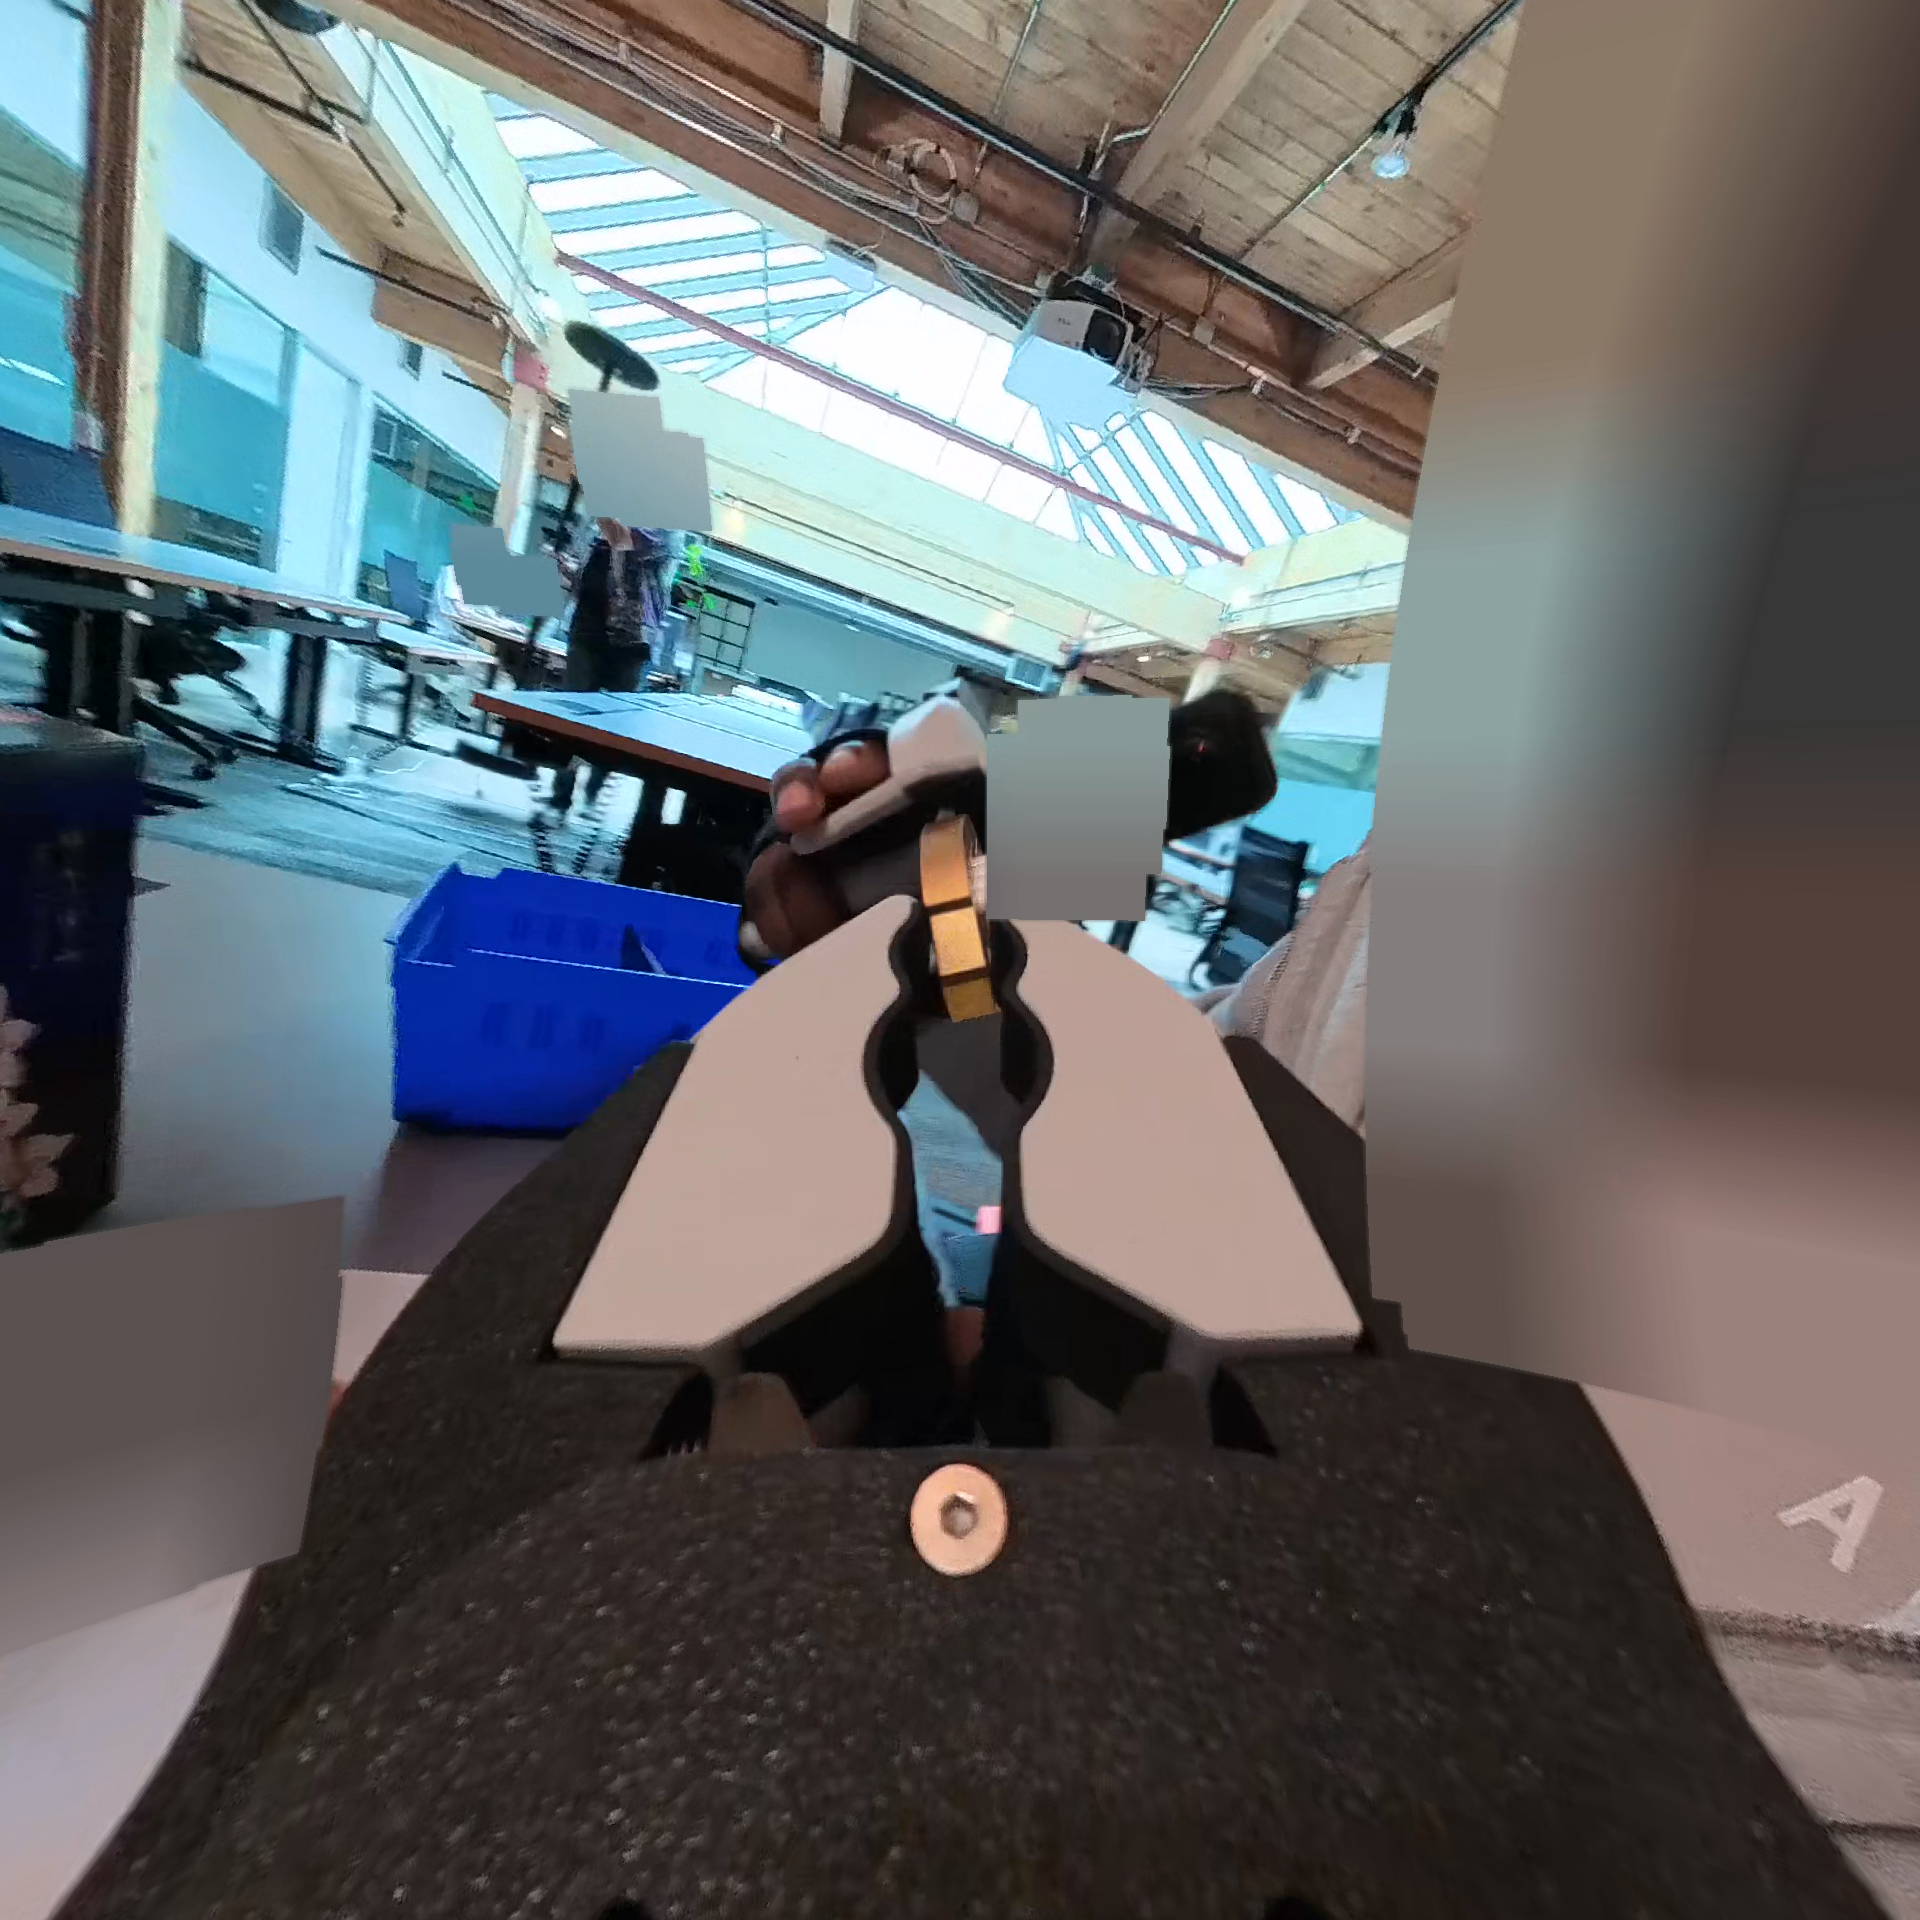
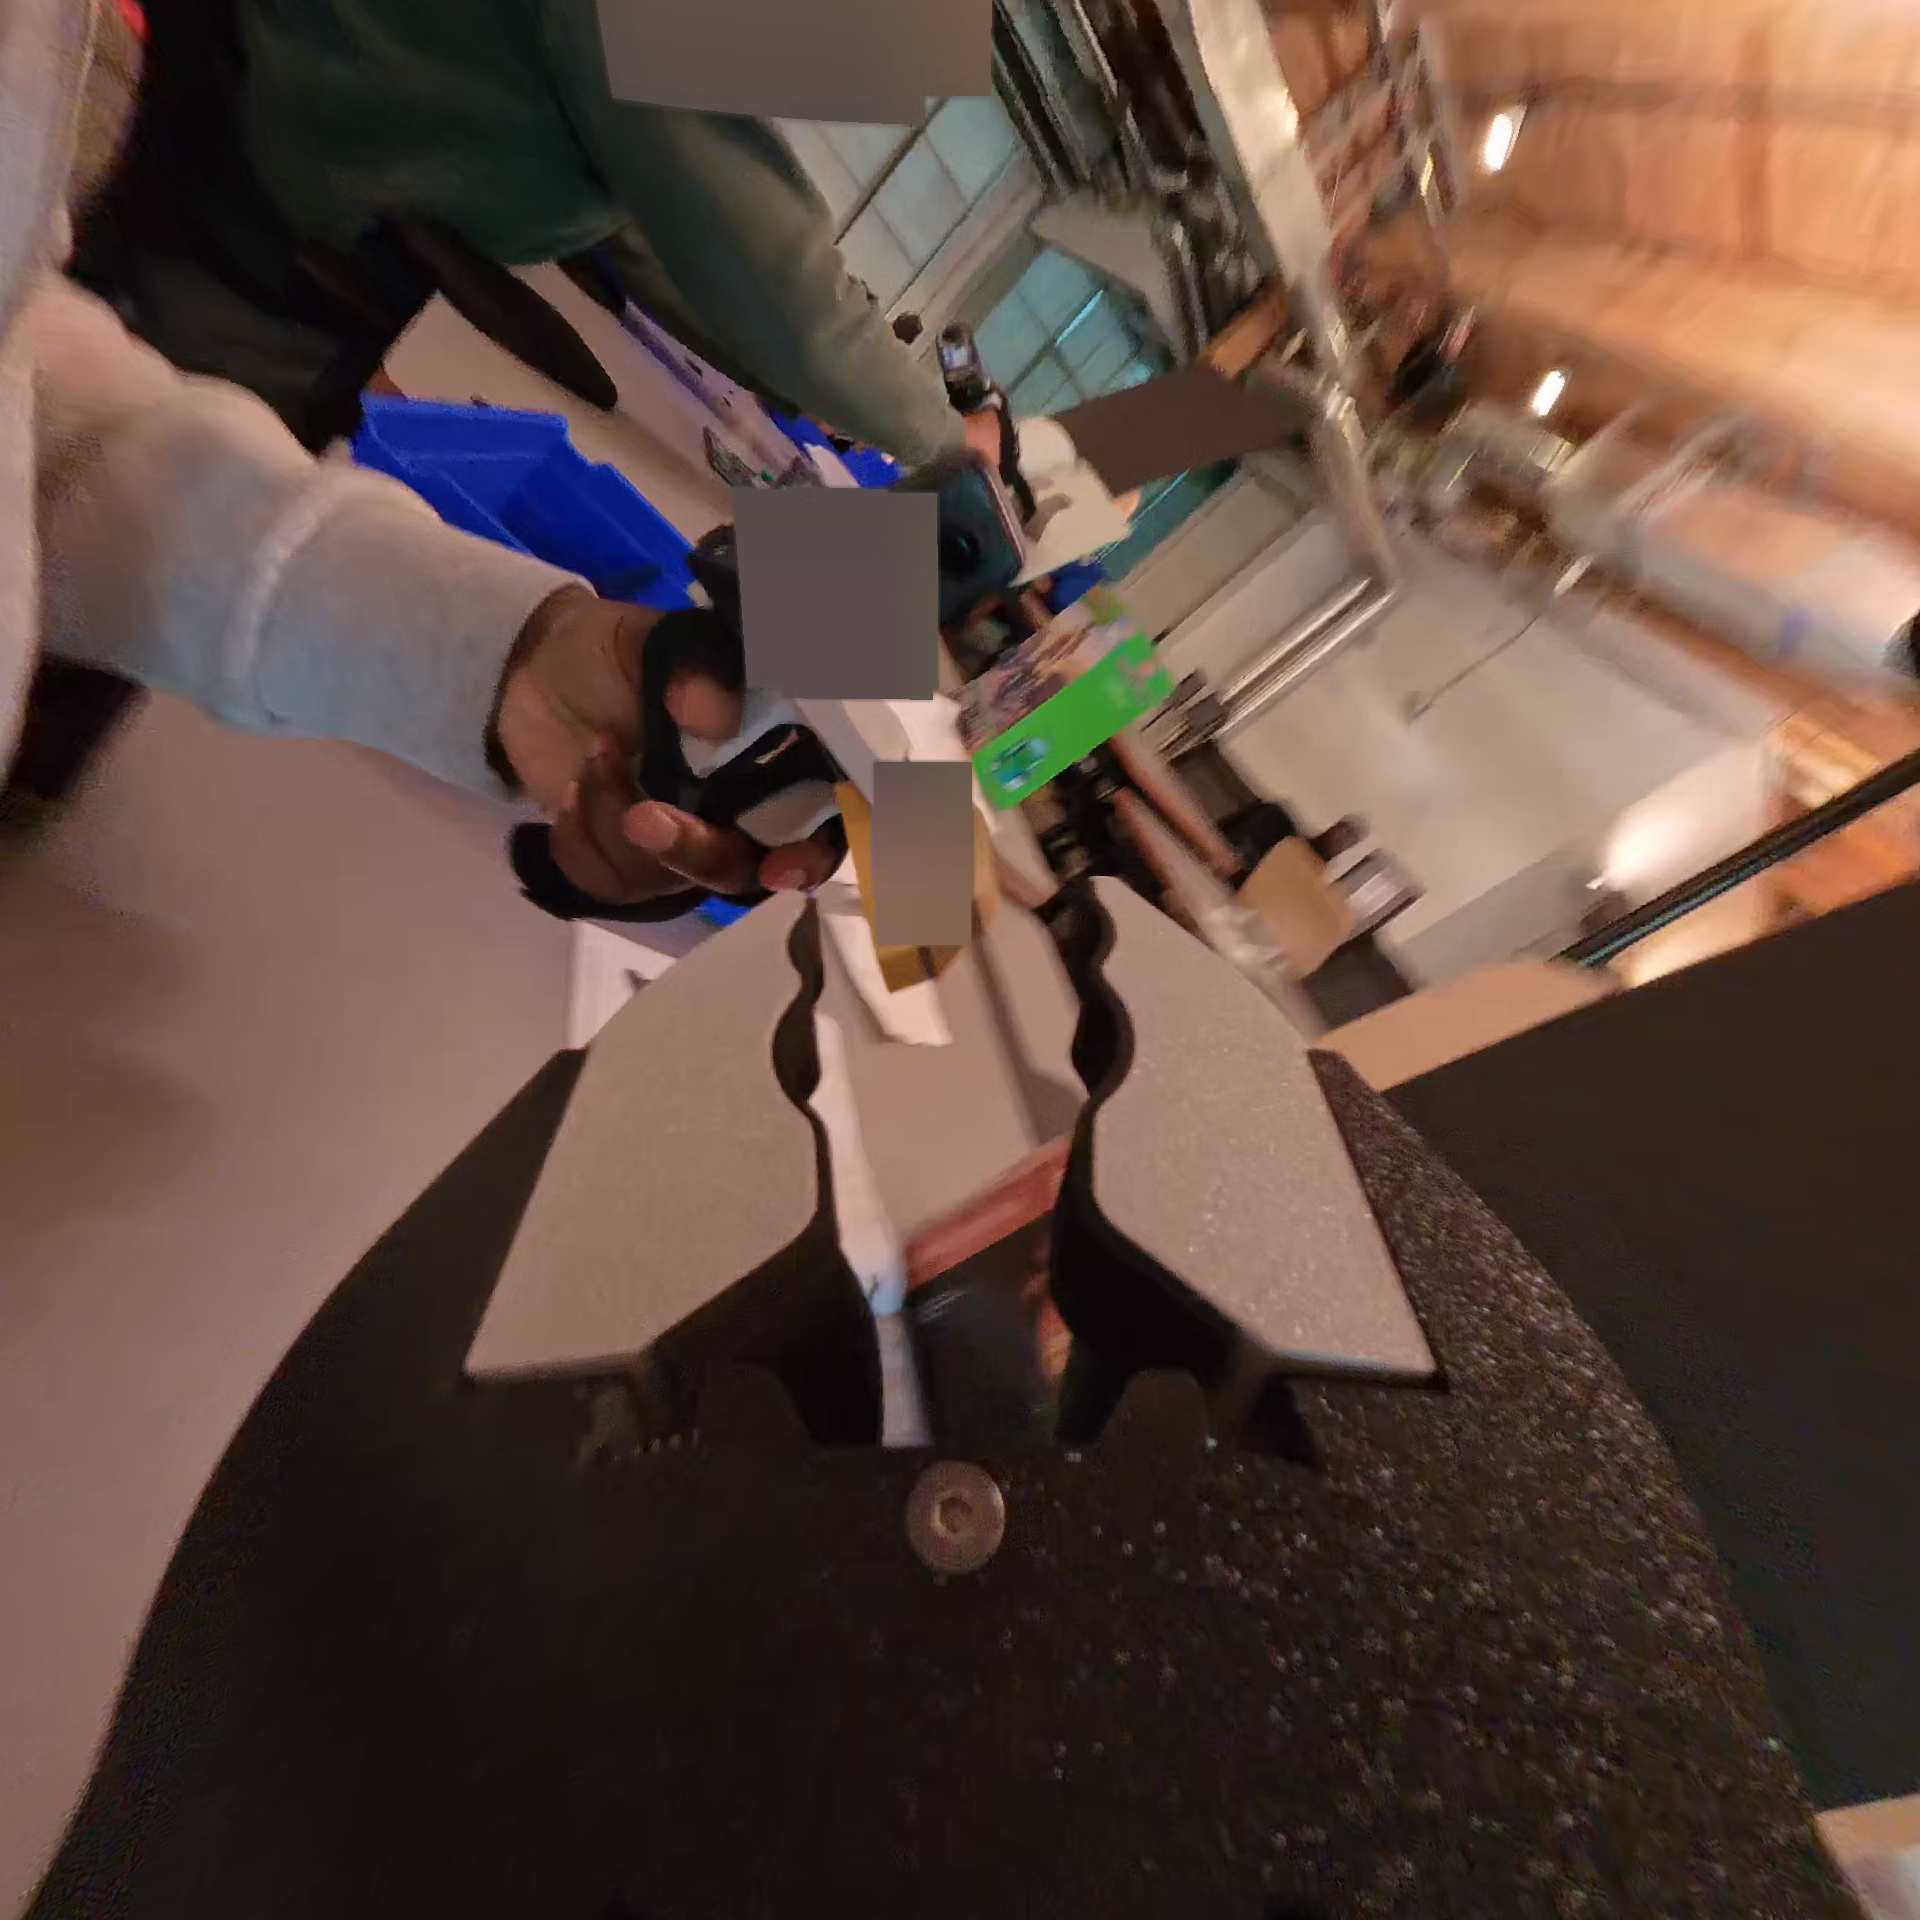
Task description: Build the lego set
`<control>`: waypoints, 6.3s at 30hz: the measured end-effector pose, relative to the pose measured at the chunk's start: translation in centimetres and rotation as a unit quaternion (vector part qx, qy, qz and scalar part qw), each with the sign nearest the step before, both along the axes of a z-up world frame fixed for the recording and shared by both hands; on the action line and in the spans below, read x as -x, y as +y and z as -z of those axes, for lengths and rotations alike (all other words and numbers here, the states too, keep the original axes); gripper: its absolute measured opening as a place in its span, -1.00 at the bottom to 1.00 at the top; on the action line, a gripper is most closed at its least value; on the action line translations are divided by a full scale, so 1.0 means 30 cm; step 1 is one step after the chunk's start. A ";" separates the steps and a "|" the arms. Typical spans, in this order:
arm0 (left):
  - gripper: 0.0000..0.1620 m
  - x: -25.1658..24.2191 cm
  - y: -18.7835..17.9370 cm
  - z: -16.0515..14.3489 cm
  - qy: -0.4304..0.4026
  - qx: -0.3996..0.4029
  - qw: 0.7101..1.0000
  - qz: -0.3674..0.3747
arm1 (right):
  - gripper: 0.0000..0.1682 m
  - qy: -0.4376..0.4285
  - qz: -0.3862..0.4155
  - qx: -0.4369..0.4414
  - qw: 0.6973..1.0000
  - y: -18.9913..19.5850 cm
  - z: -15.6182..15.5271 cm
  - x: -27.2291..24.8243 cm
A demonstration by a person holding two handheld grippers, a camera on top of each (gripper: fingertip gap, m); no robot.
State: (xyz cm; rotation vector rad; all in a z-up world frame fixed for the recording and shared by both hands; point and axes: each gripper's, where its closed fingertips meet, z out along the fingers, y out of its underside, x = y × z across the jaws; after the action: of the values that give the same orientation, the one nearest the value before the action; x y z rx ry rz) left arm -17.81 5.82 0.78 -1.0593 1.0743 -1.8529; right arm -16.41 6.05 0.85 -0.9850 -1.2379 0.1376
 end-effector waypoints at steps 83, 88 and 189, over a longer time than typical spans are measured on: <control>-0.59 0.095 0.105 0.273 0.037 -0.010 0.983 -0.181 | -0.87 -0.210 -0.052 0.525 0.823 0.104 0.295 0.122; -0.91 0.110 0.094 0.261 0.019 -0.017 0.985 -0.173 | -0.86 -0.214 -0.062 0.523 0.823 0.091 0.298 0.148; -0.91 0.093 0.014 0.114 -0.022 -0.002 0.993 -0.112 | -0.89 -0.372 0.011 0.562 0.739 0.004 0.114 0.086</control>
State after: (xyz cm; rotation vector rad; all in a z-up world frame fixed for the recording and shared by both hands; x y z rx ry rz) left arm -20.60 6.24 -2.64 -1.0853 0.8935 -1.6858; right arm -18.98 6.16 -2.57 -2.2642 -1.9091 0.5625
